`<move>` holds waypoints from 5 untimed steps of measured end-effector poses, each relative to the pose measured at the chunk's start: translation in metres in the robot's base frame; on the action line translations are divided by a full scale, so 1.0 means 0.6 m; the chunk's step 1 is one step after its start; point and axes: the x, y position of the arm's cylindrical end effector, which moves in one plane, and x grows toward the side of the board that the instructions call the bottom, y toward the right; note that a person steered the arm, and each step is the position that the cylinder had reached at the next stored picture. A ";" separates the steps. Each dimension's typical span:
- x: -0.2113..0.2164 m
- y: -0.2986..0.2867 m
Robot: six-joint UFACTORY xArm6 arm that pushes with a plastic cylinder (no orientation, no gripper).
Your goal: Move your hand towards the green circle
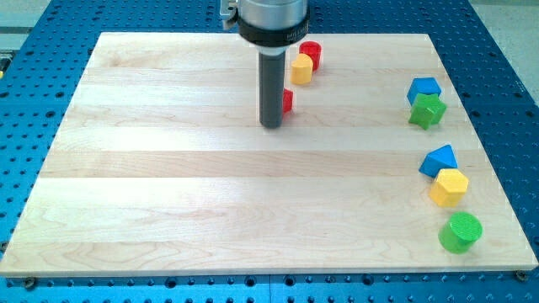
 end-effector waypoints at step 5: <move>0.240 0.056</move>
